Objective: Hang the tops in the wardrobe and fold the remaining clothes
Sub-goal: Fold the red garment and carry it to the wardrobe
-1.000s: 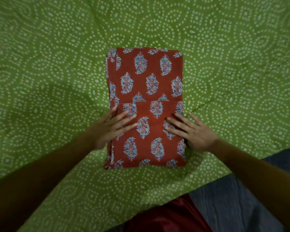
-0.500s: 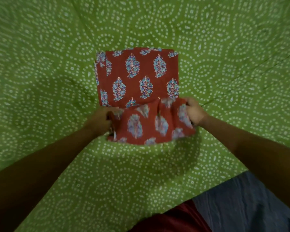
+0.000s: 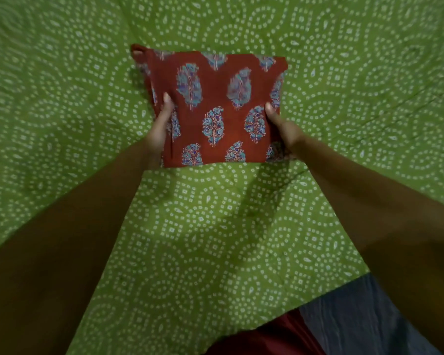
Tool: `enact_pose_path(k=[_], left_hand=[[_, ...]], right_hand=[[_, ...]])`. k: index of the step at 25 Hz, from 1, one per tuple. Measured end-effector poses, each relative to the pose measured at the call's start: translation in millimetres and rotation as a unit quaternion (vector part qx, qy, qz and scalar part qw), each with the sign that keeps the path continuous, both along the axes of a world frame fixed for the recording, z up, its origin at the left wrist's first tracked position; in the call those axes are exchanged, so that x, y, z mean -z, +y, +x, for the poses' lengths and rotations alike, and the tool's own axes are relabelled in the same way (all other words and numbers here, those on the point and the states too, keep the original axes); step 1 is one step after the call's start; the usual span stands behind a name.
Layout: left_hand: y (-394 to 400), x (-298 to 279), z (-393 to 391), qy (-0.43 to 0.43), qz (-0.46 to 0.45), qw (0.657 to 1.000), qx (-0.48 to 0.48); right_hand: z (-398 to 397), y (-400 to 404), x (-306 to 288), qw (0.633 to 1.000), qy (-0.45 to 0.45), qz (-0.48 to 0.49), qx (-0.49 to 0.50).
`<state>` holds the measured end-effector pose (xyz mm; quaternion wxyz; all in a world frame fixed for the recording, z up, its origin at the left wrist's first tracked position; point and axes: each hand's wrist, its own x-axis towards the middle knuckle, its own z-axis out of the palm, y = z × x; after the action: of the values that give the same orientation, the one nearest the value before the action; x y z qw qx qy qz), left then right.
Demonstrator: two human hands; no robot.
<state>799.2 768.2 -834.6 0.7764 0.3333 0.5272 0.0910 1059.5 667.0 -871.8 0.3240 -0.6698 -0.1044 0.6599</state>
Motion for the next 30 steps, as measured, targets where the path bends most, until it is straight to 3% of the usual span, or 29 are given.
enact_pose_path(k=[2, 7, 11, 16, 19, 21, 23, 26, 30], left_hand=[[-4, -7, -2, 0.014, 0.022, 0.999, 0.029], [-50, -21, -25, 0.18, 0.163, 0.97, -0.03], [-93, -27, -43, 0.174, 0.114, 0.978, 0.017], [-100, -15, -49, 0.247, 0.129, 0.96, 0.035], [-99, -13, -49, 0.304, 0.141, 0.939, 0.081], [-93, -24, -42, 0.283, 0.112, 0.951, 0.05], [-75, -31, -27, 0.254, 0.076, 0.964, -0.026], [-49, -26, -2, 0.268, 0.105, 0.949, -0.13], [-48, -15, 15, 0.301, 0.232, 0.911, -0.161]], right_hand=[[-2, -13, -10, 0.999, -0.043, 0.025, 0.02], [-21, -72, -37, 0.993, -0.057, 0.087, 0.051], [-34, -116, -44, 0.992, -0.094, 0.044, 0.067], [-27, -88, -38, 0.978, -0.173, 0.015, 0.117], [-11, -61, -36, 0.994, -0.068, -0.02, 0.086], [-4, -53, -39, 0.999, -0.01, -0.041, 0.03], [1, -45, -40, 0.999, -0.005, -0.022, 0.033], [8, -24, -34, 0.985, -0.079, 0.063, 0.141], [3, 1, -31, 0.955, -0.231, 0.124, 0.141]])
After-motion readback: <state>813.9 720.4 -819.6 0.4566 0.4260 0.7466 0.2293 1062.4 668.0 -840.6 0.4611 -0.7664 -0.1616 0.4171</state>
